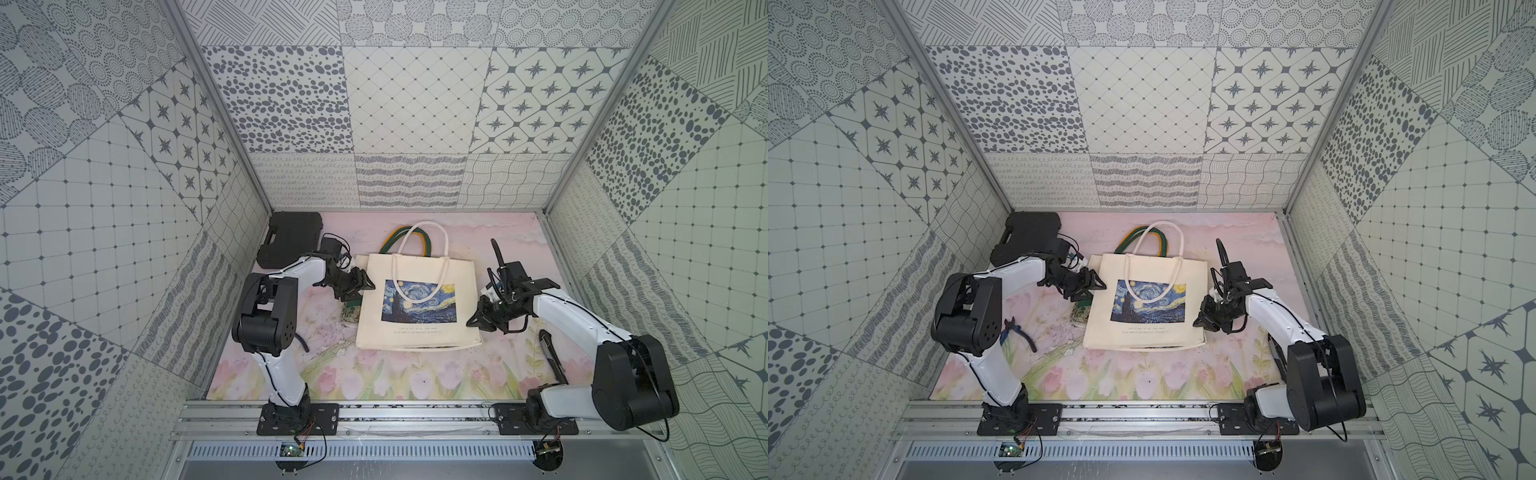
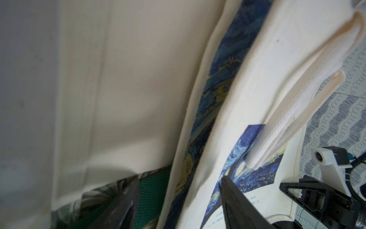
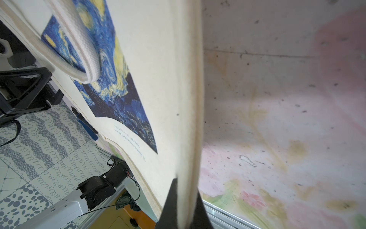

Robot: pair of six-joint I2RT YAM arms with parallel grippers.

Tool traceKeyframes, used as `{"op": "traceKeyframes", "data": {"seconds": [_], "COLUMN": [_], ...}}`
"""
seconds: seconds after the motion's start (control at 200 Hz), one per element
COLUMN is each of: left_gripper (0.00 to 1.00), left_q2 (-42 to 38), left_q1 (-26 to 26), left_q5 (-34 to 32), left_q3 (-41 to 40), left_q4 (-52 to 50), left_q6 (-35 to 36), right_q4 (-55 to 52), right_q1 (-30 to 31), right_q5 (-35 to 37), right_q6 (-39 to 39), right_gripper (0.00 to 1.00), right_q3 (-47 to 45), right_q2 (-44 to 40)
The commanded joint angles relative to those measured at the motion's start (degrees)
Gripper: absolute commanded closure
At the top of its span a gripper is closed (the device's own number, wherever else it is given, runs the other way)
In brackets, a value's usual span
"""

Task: Put away the canvas bag
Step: Adjust the canvas bag at the center of the board.

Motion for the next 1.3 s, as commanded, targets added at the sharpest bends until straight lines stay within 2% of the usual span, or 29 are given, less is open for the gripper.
{"op": "traceKeyframes", "data": {"seconds": [0.0,0.11,0.21,0.29,0.4,0.695,0.876,0.966,0.996,1.041,1.291], "left_gripper": [0.34,0.39,0.5,0.67,1.0,1.0,0.75,0.73,0.79,1.0,1.0], "left_q2": [3.7,6.0,5.6,4.1,2.0,-0.9,-0.4,-0.5,-0.5,-0.7,-1.2], "left_q1": [-1.5,-2.9,-3.9,-4.0,-3.9,-3.9,-2.8,-2.1,-2.0,-1.8,-1.3], "left_q5": [0.2,3.1,4.0,3.7,2.0,-4.9,-5.6,-5.1,-4.5,-3.7,-1.4], "left_q3": [2.2,3.6,3.1,2.8,4.5,13.9,16.7,16.6,16.4,16.1,14.6], "left_q4": [8.0,9.9,11.9,12.0,7.9,-6.5,-9.3,-9.3,-9.1,-8.6,-5.6], "left_q6": [-1.4,-3.0,-4.7,-4.8,-2.2,8.1,9.9,9.9,10.0,10.1,9.0], "right_q4": [3.1,3.1,3.2,3.1,2.5,0.0,-1.4,-1.5,-1.6,-1.7,-1.8], "right_q1": [-0.1,-0.1,-0.1,-0.1,-0.1,0.0,0.0,0.0,0.0,0.0,0.0], "right_q5": [-0.9,-1.1,-1.1,-1.2,-1.1,-1.1,-1.1,-1.2,-1.2,-1.2,-1.3], "right_q6": [-0.8,-0.9,-1.1,-1.0,-1.2,-1.5,-2.4,-2.4,-2.4,-2.4,-2.4], "right_gripper": [1.0,1.0,1.0,1.0,1.0,1.0,1.0,1.0,1.0,1.0,1.0], "right_q3": [-0.1,0.1,0.2,0.2,0.9,4.3,6.6,7.1,7.3,7.4,8.0], "right_q2": [0.7,1.1,1.3,1.2,0.7,-1.5,-0.8,-0.4,-0.5,-0.3,0.0]}}
